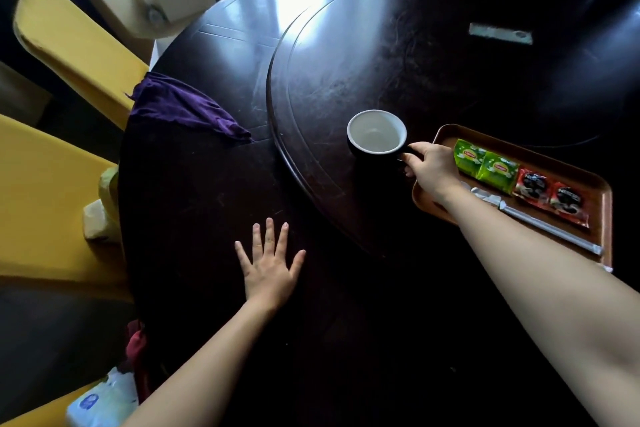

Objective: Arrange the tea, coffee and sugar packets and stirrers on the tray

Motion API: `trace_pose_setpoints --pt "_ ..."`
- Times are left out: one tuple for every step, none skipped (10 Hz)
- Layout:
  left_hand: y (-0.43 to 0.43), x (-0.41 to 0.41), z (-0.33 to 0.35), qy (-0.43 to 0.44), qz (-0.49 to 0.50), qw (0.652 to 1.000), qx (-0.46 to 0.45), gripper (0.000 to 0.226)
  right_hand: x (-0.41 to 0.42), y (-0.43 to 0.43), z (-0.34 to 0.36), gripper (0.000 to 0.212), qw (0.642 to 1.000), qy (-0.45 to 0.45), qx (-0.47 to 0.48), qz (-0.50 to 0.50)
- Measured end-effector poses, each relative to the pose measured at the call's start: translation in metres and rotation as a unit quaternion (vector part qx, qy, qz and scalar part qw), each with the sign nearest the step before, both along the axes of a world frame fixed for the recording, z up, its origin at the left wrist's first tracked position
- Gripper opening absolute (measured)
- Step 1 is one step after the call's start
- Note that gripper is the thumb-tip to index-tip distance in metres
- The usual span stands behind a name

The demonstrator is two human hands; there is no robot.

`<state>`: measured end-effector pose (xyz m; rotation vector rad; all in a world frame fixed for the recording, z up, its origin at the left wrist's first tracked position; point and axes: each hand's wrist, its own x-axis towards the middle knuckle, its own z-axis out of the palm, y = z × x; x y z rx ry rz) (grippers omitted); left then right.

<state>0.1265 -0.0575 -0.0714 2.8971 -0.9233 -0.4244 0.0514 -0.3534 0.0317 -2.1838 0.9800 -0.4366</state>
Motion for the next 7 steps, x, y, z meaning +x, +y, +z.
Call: trace_pose_setpoints --pt "0.003 0.000 0.000 0.004 -0.004 1.000 0.000 0.089 -0.001 -0.003 -0.004 0.014 1.000 -0.001 0.009 0.004" --pt "0.003 -0.002 0.001 0.005 -0.006 1.000 0.004 0.092 -0.002 -0.002 -0.003 0.014 1.000 -0.005 0.008 0.000" --pt "0.003 -0.003 0.000 0.001 -0.013 1.000 0.007 0.092 -0.002 -0.001 0.000 0.016 1.000 -0.007 0.025 -0.002" --pt "0.002 -0.002 0.000 0.005 -0.016 1.000 0.009 0.092 -0.003 -0.001 0.002 0.018 0.999 -0.002 0.052 -0.016" --pt "0.003 -0.001 0.003 0.008 -0.019 0.999 0.025 0.087 -0.003 -0.002 0.004 0.023 0.997 0.010 0.073 -0.025" --pt "-0.004 -0.004 0.014 0.021 -0.021 0.999 0.040 0.069 -0.007 -0.002 0.018 0.033 0.993 0.013 0.107 -0.040" --pt "-0.012 -0.003 0.026 0.019 -0.029 0.997 0.064 0.069 -0.022 -0.003 0.035 0.037 0.993 0.031 0.089 -0.072"
